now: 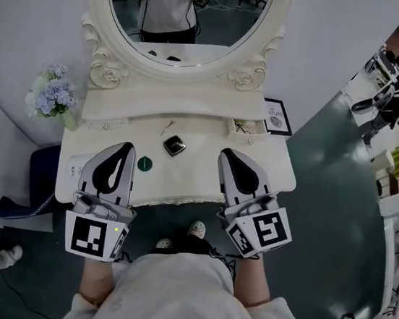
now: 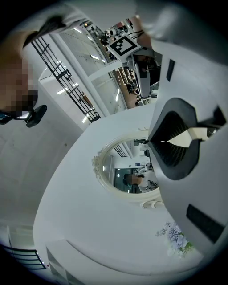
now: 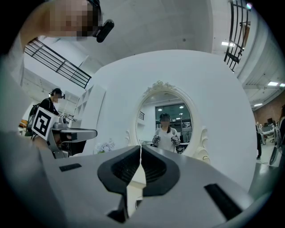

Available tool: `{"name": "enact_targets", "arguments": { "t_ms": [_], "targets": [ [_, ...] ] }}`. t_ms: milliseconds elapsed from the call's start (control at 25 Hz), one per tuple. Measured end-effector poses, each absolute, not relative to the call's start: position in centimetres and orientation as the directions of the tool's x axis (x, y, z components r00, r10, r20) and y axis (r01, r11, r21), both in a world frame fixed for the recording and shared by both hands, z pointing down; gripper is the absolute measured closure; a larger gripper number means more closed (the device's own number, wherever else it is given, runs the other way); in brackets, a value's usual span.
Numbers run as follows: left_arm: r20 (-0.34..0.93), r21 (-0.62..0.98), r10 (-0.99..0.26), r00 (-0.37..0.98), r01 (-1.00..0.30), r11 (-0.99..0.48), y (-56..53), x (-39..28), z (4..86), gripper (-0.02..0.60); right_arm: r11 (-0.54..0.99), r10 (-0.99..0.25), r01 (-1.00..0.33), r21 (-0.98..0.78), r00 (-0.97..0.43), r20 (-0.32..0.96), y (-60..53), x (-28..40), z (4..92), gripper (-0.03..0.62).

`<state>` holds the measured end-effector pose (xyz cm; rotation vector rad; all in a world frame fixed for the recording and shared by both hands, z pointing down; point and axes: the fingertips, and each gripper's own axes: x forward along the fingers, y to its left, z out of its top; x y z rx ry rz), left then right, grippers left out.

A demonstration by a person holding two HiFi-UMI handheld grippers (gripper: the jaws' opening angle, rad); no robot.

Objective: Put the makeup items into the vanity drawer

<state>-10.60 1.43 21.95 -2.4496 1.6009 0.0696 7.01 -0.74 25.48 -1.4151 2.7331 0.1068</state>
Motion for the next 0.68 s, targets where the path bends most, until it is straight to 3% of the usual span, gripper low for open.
{"name": "enact_targets", "arguments": {
  "t_ms": [680],
  "targets": [
    [-0.158,-0.154,-0.898,0.412,-0.908,-0.389,1.86,-10.64,21.81,0.568,0.59,-0.802,-0.806,0.042,-0.592,-0.08,-0.42,6.06,25.31,0.571]
  ]
}}
